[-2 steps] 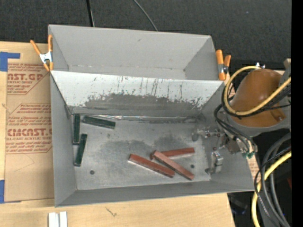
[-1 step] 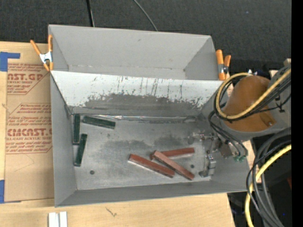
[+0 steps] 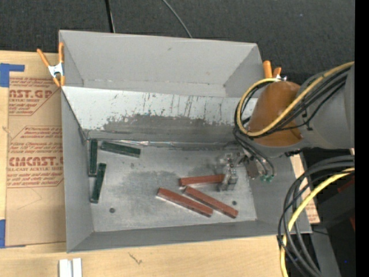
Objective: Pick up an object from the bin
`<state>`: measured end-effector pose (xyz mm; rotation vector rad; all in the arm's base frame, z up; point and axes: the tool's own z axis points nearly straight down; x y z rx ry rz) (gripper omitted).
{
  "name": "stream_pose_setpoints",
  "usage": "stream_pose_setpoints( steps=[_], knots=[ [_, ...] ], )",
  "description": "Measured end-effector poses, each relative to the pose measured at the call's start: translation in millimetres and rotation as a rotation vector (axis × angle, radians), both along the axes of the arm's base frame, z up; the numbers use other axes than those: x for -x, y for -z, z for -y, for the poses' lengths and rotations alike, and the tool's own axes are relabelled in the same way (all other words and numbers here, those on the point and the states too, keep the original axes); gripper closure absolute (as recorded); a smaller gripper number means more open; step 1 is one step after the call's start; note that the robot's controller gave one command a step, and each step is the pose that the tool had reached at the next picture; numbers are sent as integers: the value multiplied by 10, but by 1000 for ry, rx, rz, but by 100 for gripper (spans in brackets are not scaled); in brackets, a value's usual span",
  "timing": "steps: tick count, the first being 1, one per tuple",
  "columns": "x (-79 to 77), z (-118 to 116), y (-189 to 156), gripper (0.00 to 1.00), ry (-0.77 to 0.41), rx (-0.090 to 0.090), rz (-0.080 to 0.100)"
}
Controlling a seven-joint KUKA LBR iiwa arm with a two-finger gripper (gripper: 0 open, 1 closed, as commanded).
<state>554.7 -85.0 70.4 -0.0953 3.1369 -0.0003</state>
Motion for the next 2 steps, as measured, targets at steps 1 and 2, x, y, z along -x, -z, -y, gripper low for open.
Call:
stream_pose_setpoints(
  steps=[1,2],
  knots=[
    [0,-1,0,100,0,0,0],
    [301,167,-1322,100,-42,0,-1]
  ],
)
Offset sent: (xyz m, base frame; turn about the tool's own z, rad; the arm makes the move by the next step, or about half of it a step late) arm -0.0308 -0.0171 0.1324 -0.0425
